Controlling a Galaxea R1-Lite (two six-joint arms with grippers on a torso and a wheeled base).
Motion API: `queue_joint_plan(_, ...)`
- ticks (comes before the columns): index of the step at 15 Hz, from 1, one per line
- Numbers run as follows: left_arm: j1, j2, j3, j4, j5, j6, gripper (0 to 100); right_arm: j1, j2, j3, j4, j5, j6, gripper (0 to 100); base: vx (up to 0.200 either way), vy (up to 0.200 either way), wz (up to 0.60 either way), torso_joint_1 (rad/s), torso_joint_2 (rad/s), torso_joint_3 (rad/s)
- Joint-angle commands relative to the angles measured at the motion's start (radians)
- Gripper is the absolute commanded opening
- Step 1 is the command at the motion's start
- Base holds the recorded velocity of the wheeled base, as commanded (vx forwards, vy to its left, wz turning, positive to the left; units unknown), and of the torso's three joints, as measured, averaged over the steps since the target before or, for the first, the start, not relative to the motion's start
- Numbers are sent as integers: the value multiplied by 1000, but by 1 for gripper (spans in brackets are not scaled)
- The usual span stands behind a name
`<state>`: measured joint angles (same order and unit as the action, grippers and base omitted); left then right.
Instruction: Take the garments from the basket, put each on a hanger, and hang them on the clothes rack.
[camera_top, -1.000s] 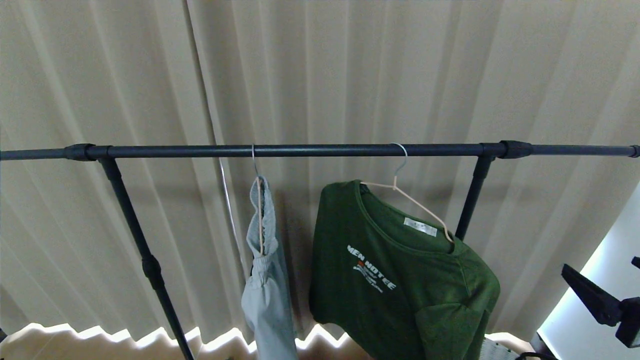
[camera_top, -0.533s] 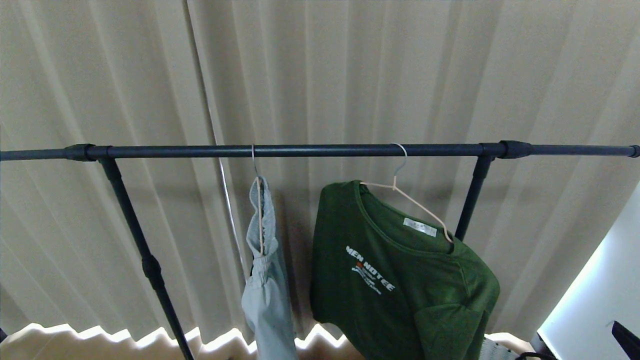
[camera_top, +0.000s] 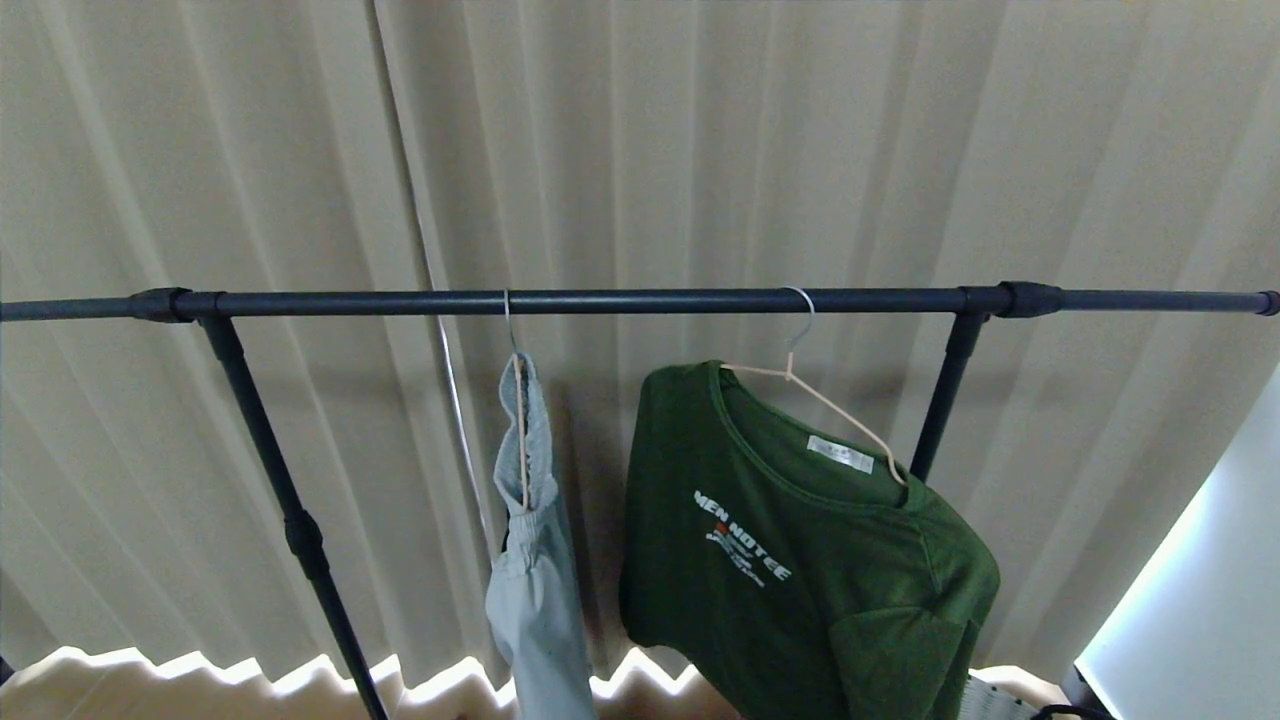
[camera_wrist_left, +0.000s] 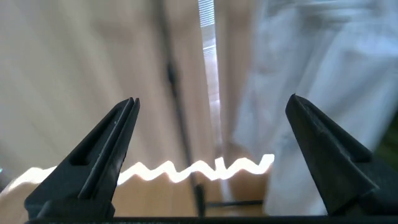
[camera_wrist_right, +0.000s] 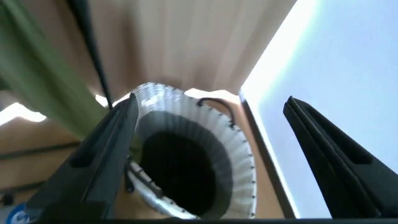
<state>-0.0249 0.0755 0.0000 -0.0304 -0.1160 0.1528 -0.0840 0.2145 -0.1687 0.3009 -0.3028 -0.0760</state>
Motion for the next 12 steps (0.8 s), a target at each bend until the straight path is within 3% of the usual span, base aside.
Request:
queue_joint_plan(1,-10,-5,0,0,-5,1,100,-20,-112,-6,7,1,-7,100,0,0,0,0,0,0)
queue_joint_plan(4,2,-23,0,-5,-2,-9,100,-5,-121,0,-3,34,-7,100,0,0,0,0,0,0)
queue_joint_plan(7,16,-62,0,-5,-21,1,100,96,-144,3,-5,137,-10,100,0,0,0,0,0,0)
queue_joint_plan(12,19,-65,0,-6,-5,-29,100,87,-213,5,-3,146,13,100,0,0,0,0,0,0)
